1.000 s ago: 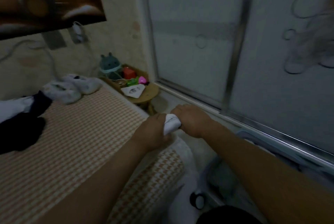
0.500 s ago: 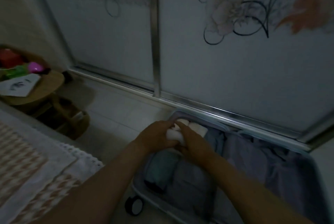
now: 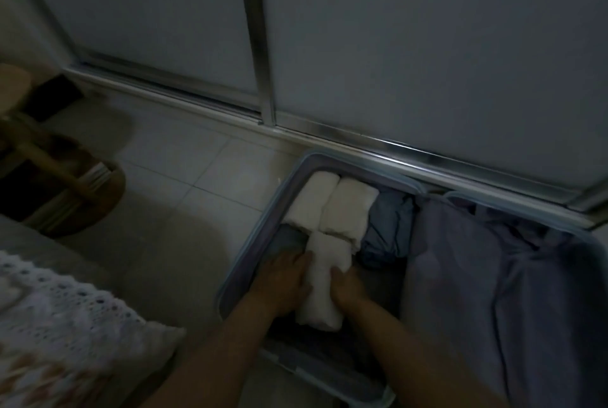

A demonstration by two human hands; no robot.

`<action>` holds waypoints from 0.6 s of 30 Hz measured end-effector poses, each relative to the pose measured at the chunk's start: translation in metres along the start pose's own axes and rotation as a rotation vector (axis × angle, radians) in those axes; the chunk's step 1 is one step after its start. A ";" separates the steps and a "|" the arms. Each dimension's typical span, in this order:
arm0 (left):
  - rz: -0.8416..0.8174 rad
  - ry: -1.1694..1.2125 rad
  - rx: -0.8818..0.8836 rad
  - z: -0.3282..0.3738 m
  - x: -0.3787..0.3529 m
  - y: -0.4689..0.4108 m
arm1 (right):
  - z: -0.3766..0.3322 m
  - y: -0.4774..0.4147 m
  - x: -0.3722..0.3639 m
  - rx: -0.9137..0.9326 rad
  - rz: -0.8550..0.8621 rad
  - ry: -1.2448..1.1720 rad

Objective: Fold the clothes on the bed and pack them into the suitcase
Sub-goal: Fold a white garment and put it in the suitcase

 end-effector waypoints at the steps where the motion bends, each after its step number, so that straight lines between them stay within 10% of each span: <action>1: -0.042 -0.063 -0.009 -0.004 -0.010 -0.002 | 0.004 0.000 0.003 0.025 0.020 0.166; 4: -0.064 -0.152 -0.059 -0.009 -0.024 -0.001 | -0.006 0.011 0.027 0.279 0.226 0.779; 7: -0.032 -0.165 -0.054 -0.015 -0.027 -0.003 | -0.020 0.019 0.012 0.747 -0.024 1.066; 10: -0.027 -0.165 0.033 -0.026 -0.030 -0.004 | -0.006 0.013 0.003 0.612 -0.278 0.956; 18: 0.037 -0.135 0.031 -0.044 -0.027 -0.008 | 0.000 0.009 -0.028 0.383 -0.059 0.820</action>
Point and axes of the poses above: each hand's wrist, its own y-axis away from the middle knuckle, its own x-axis out of the back of the hand, z = x × y, the point moved 5 cm from there along -y, towards the middle knuckle, and after that the axes turned 8 degrees about x, right-handed, at the moved point
